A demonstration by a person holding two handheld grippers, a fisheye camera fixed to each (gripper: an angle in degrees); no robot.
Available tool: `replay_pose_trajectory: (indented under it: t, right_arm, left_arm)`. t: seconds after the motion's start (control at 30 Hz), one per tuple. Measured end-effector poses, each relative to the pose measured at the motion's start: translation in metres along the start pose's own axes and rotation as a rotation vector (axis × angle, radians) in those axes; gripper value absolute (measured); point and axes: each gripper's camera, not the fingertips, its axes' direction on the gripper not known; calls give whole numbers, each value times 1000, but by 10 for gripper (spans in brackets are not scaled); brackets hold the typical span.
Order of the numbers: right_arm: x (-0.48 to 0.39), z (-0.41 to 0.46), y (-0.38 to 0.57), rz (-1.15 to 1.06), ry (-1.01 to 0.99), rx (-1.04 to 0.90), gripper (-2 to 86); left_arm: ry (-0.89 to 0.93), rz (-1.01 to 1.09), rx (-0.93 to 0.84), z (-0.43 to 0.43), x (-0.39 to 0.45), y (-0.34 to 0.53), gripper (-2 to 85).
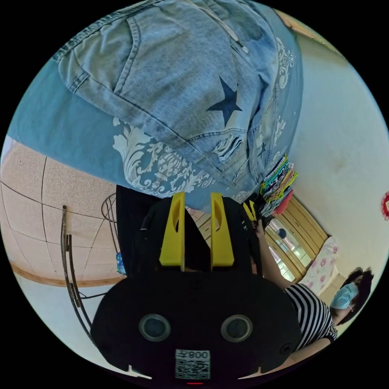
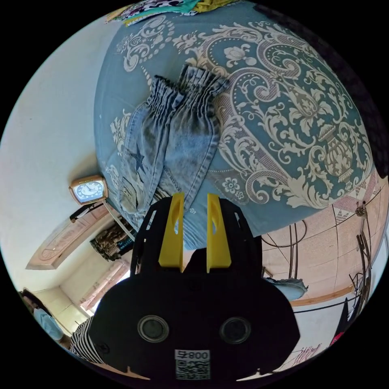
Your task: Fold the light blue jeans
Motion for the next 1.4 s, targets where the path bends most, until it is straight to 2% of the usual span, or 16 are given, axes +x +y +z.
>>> replay_pose_trajectory:
  t: [0.33,0.43,0.57,0.7,0.83,0.97,1.07,1.2,1.4]
  right_arm:
    - [70,-45,-37,60,-50,132,98]
    - [82,-55,-39,54,-16,126,89]
    - [93,-79,-31,-5,-79,144,95]
    - [106,-90,-32,12,-75,130,98]
    - [116,-105,-26,0,-77,137,94]
    - [131,-114,-22,29,-152,133,87]
    - [138,-124,-20,21,-125,124,73]
    - [146,-139,-16,-9,-145,105,30]
    - [152,-162,-3,-45,-120,81,10]
  left_arm:
    - [102,-242,263,-6,-24,-42,97]
    - [70,-249,268,-7,-23,-47,86]
    - [142,-230,287,-12,-22,-46,100]
    - [126,-217,289,-16,-15,-47,109]
    - [193,-177,302,-21,-9,-47,103]
    - [191,-168,274,-19,-4,-54,105]
    - [110,-166,251,-22,-3,-55,81]
    - [136,-156,265,-27,-3,-50,51]
    - [76,-97,255,-40,9,-37,27]
